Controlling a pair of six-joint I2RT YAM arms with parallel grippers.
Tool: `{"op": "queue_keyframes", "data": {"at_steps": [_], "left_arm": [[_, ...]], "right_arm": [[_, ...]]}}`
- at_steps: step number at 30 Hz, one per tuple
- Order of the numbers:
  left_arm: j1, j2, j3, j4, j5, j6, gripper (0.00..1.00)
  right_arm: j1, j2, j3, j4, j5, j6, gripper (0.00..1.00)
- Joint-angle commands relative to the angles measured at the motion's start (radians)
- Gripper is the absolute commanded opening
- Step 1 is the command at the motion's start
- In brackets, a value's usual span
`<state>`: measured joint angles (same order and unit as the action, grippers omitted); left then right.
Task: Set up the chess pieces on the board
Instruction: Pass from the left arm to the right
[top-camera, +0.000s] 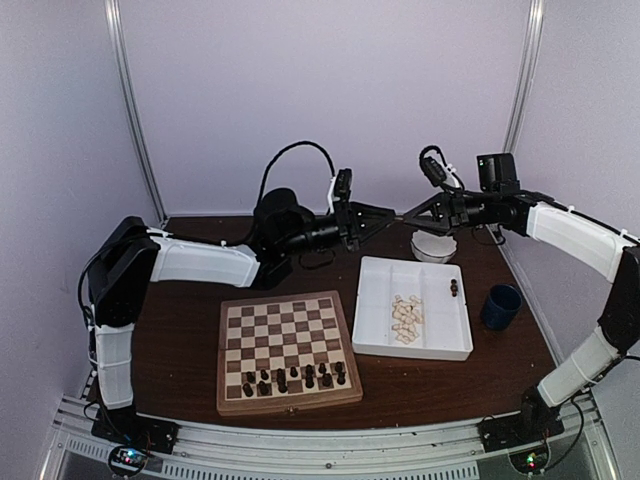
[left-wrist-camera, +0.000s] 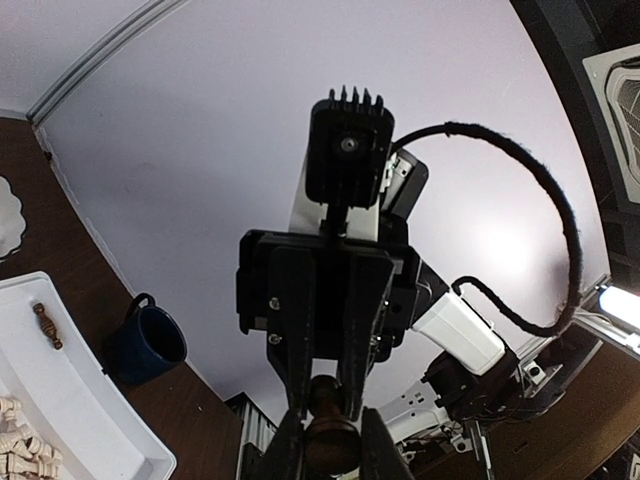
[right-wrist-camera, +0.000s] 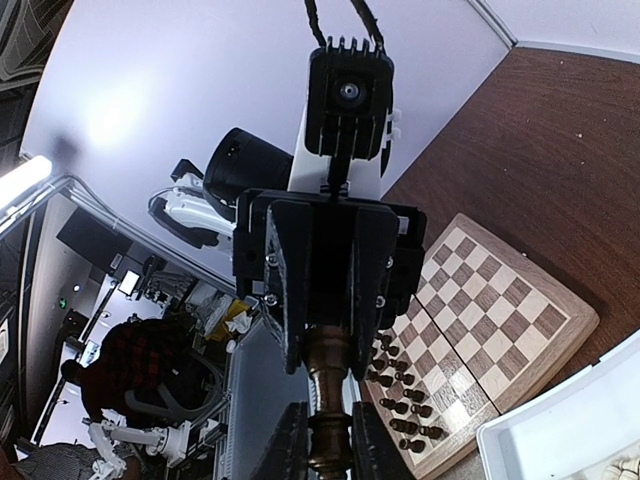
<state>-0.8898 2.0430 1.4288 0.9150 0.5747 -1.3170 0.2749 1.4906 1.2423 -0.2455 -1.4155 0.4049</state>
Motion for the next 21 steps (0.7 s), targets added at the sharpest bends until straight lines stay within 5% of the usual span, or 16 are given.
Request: {"op": "queue_keyframes", "data": {"at_steps": [1,4,6,10,14,15,16,21], "left_arm": [[0.0,0.016,0.011,0.02,-0.01,0.018,0.08],[0.002,0.004,0.009,-0.023,-0.02,0.048,0.2],[0.005,-0.029,-0.01,-0.076,-0.029,0.097,0.32],[0.037,-0.157,-0.115,-0.181,-0.028,0.215,0.38],[0.102,-0.314,-0.297,-0.256,-0.053,0.26,0.48],[0.12,-0.363,-0.34,-0.297,-0.066,0.286,0.81],[0.134,-0.41,-0.381,-0.35,-0.086,0.32,0.95],[0.16,-0.679,-0.41,-0.865,-0.361,0.627,0.97]], "right_arm": [[0.004,-0.006,-0.004,0.019,0.007,-0.011,0.13],[0.005,-0.007,0.04,-0.112,0.038,-0.131,0.12],[0.011,0.003,0.132,-0.364,0.107,-0.339,0.12],[0.088,0.036,0.319,-0.765,0.336,-0.708,0.12],[0.226,0.044,0.385,-0.895,0.548,-0.858,0.12],[0.262,0.048,0.39,-0.908,0.593,-0.881,0.12],[0.297,0.055,0.397,-0.919,0.638,-0.904,0.12],[0.497,0.128,0.45,-0.966,0.834,-0.986,0.11]]}}
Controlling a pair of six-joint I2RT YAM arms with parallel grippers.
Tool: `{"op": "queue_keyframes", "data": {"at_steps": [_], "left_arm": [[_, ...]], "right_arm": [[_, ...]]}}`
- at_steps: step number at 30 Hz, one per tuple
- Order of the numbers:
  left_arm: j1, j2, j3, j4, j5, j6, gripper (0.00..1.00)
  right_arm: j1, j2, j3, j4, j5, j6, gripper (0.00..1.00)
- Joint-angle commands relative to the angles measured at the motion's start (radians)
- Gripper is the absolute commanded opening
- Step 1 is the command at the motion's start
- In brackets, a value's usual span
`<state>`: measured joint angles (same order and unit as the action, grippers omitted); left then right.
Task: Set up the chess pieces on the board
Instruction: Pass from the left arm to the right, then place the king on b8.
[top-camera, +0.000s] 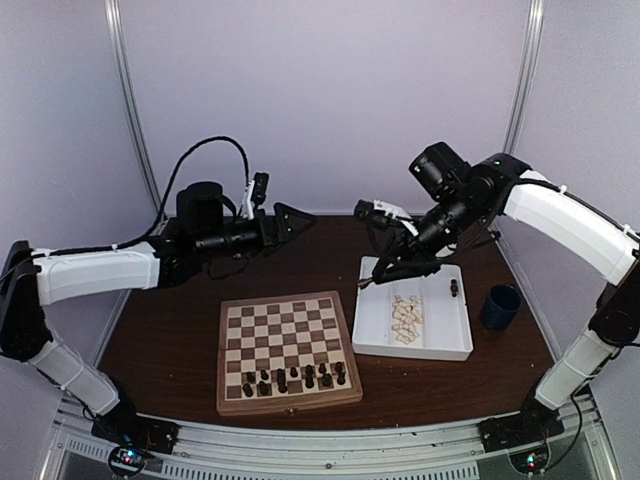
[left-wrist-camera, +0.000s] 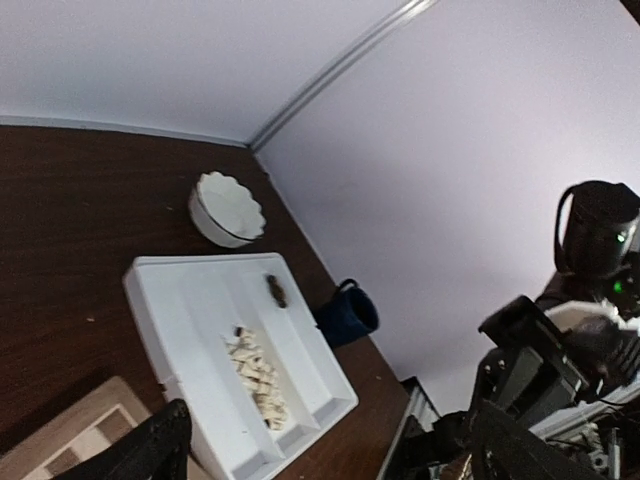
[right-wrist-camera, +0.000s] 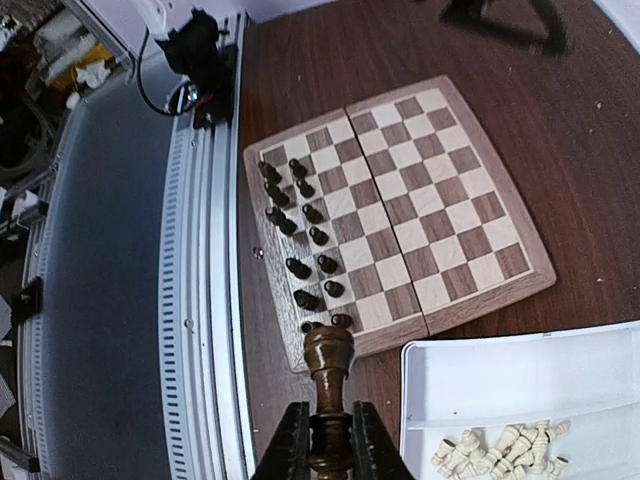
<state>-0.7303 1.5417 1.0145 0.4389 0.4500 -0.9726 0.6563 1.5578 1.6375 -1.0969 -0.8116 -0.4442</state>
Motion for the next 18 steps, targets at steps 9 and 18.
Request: {"op": "queue_keyframes", "data": {"at_steps": [9,18], "left_arm": [[0.032,-0.451,-0.047,-0.755,-0.62,0.396,0.97],[0.035,-0.584,-0.124,-0.795,-0.66,0.396,0.97]], "right_arm": [[0.4,0.345,0.3,-0.227,0.449,-0.203,0.11],[0.542,0.608,0.54,-0.322,0.562,-0.204,0.11]]}}
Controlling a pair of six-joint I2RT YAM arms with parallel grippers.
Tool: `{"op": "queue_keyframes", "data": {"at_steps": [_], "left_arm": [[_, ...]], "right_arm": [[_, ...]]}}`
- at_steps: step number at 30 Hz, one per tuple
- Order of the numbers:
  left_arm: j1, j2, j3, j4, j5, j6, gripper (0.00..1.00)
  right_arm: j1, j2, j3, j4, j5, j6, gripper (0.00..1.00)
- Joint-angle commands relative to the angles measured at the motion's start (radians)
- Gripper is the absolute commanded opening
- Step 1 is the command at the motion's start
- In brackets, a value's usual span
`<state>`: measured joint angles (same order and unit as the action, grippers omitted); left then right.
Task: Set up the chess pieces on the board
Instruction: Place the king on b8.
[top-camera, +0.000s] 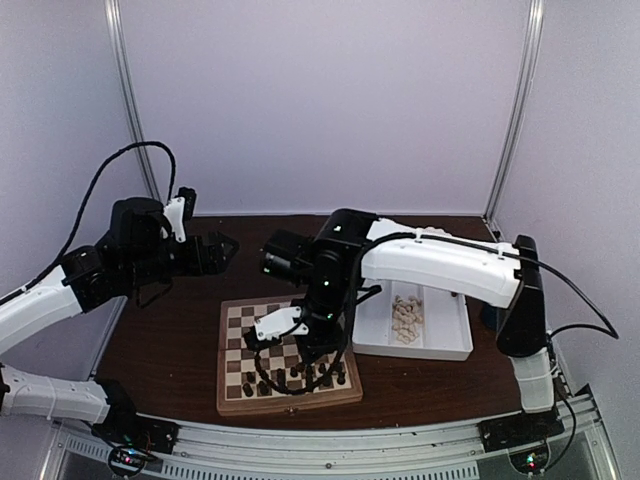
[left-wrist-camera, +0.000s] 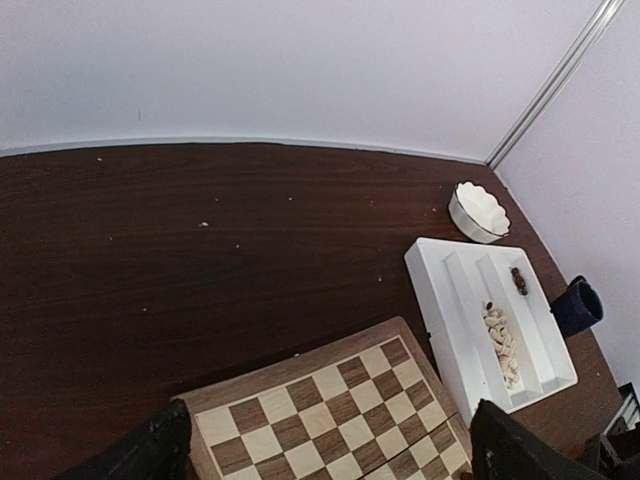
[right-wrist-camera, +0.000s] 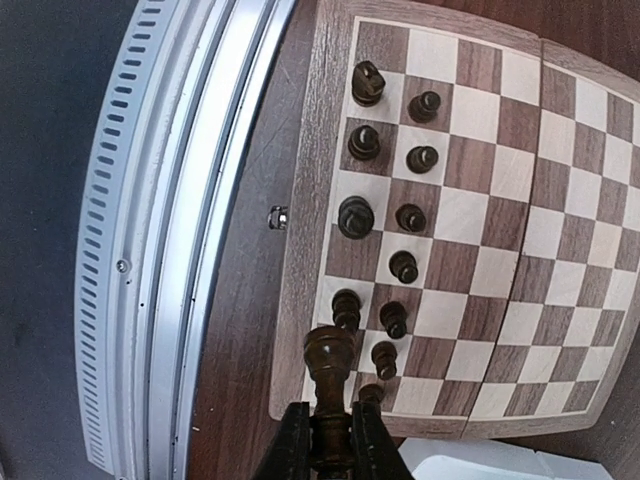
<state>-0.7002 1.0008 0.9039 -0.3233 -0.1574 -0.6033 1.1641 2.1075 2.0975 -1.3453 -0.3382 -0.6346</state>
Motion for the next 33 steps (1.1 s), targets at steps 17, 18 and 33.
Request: {"op": "queue_keyframes", "data": {"at_steps": [17,18,33], "left_arm": [[0.005,-0.114,-0.051,-0.064,-0.054,0.044,0.98],[0.005,-0.113,-0.052,-0.062,-0.052,0.043,0.97],[0.005,-0.09,-0.065,-0.045,-0.027,0.028,0.97]], "right_arm": [[0.107,0.207,0.154,-0.065,0.19,0.006,0.1],[0.107,0.211,0.159,-0.065,0.19,0.007,0.1],[0.117,0.269,0.19,-0.07,0.21,0.01,0.1]]}}
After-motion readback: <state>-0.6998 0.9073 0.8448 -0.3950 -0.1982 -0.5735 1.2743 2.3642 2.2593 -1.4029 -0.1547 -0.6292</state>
